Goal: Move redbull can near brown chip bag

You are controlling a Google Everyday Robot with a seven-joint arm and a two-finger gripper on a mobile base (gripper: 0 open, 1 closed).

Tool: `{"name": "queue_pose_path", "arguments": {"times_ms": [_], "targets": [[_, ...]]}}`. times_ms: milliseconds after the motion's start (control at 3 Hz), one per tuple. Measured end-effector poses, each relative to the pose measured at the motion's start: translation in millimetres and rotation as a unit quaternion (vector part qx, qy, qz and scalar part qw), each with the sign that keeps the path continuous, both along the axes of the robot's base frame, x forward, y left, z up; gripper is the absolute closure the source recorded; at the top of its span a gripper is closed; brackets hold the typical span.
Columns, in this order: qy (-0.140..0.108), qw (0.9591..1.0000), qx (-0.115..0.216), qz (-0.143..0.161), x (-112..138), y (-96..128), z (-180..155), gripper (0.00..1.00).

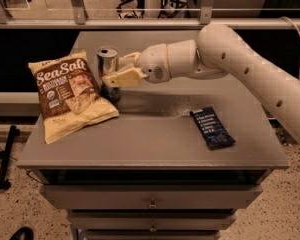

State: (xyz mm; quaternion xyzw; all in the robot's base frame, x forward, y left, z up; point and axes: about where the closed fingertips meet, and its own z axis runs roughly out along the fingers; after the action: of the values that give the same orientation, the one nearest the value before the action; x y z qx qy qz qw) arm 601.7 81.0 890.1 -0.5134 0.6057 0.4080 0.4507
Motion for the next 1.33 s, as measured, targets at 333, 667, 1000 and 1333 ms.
{"name": "queue_pose_path", "arguments": {"times_ms": [333,667,1000,1333], "targets": [[0.016,0.9995,-0.024,0.012,-1.2,2.8,-9.9,0.82],[0.021,0.9988,-0.041,0.015,0.0,1.5,-17.2,0.59],[0.023,0.9986,-0.044,0.019,-1.6,1.0,-22.2,0.35],[0.027,0.9985,-0.042,0.021,-4.6,-1.9,-26.3,0.11]]}}
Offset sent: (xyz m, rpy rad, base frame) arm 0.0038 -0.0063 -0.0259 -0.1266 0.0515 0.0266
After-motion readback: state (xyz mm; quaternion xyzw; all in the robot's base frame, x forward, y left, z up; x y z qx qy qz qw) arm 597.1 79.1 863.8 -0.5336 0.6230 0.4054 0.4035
